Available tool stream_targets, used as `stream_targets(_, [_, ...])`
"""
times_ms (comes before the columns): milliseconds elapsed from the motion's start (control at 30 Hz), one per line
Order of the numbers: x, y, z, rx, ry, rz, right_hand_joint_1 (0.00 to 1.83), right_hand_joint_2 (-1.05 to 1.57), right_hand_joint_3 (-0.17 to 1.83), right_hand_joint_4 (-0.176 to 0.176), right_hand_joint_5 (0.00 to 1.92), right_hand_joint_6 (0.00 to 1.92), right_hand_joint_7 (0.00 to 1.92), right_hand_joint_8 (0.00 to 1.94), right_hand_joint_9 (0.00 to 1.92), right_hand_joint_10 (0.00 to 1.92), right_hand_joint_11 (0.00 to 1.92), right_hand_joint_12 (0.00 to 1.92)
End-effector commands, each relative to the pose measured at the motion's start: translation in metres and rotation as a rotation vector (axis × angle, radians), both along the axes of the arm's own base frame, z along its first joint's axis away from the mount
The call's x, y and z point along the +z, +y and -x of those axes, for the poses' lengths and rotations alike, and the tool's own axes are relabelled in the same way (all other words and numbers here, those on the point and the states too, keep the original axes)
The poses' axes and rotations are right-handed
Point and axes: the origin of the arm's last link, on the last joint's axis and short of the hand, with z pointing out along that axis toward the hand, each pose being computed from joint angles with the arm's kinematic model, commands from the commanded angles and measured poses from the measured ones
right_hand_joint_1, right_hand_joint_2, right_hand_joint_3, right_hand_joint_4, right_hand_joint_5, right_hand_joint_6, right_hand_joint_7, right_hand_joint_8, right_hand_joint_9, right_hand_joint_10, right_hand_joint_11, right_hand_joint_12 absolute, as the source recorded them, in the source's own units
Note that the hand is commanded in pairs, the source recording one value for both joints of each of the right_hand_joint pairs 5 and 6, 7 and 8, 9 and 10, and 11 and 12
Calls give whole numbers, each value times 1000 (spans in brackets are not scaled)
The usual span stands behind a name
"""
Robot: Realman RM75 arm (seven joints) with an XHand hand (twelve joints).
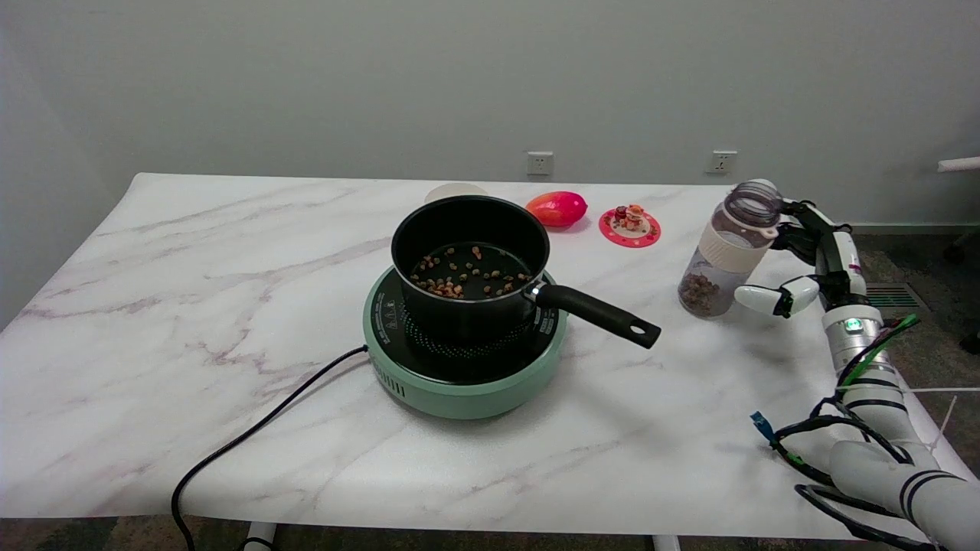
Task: Place the bottle onto the table.
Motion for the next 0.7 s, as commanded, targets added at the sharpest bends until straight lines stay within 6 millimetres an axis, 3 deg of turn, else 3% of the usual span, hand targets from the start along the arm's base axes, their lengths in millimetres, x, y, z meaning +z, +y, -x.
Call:
stream_targets(33, [47,52,-6,-38,9,148,1243,-586,987,0,447,447,949,949,712,712,687,687])
stream_targets(300, [59,65,-10,-32,10,200,1261,-393,934,0,420,420,981,981,763,763,707,707])
stream_targets(700, [82,76,-28,7,21,267,1273,-308,950,0,390,390,987,987,817,817,726,726])
